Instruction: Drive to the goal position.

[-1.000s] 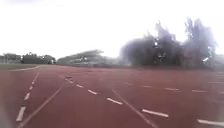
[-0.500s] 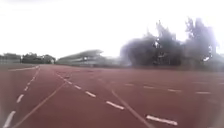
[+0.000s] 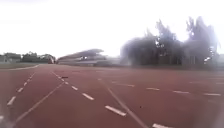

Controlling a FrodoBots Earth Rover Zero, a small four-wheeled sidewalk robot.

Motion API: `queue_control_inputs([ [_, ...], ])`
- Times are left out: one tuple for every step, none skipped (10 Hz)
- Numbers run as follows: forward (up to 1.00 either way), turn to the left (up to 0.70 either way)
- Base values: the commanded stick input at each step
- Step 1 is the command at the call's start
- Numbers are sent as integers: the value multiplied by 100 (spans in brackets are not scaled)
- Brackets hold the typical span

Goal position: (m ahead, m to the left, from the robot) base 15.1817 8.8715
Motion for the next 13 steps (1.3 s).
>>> queue_control_inputs([
  [45,0],
  [45,0],
  [45,0],
  [45,0],
  [45,0],
  [45,0],
  [45,0],
  [45,0],
  [45,0],
  [45,0],
  [45,0],
  [45,0],
  [45,0],
])
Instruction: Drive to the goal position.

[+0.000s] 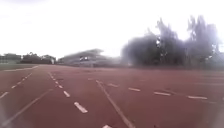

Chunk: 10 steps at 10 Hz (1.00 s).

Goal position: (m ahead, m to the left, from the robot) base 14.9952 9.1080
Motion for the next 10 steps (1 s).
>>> queue_control_inputs([
  [45,0],
  [45,0],
  [45,0],
  [45,0],
  [45,0],
  [45,0],
  [45,0],
  [45,0],
  [45,0],
  [45,0],
])
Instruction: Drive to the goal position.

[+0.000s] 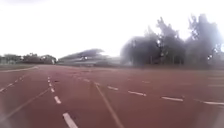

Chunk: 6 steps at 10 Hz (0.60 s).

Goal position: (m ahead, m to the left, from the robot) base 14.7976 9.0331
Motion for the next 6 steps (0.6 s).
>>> queue_control_inputs([
  [45,0],
  [45,0],
  [45,0],
  [45,0],
  [45,0],
  [45,0],
])
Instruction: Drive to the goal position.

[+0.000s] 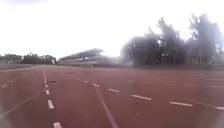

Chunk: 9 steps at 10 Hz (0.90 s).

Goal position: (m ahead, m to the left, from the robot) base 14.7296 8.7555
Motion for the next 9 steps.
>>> queue_control_inputs([
  [45,0],
  [45,0],
  [45,0],
  [45,0],
  [45,0],
  [45,0],
  [45,0],
  [45,0],
  [45,0],
])
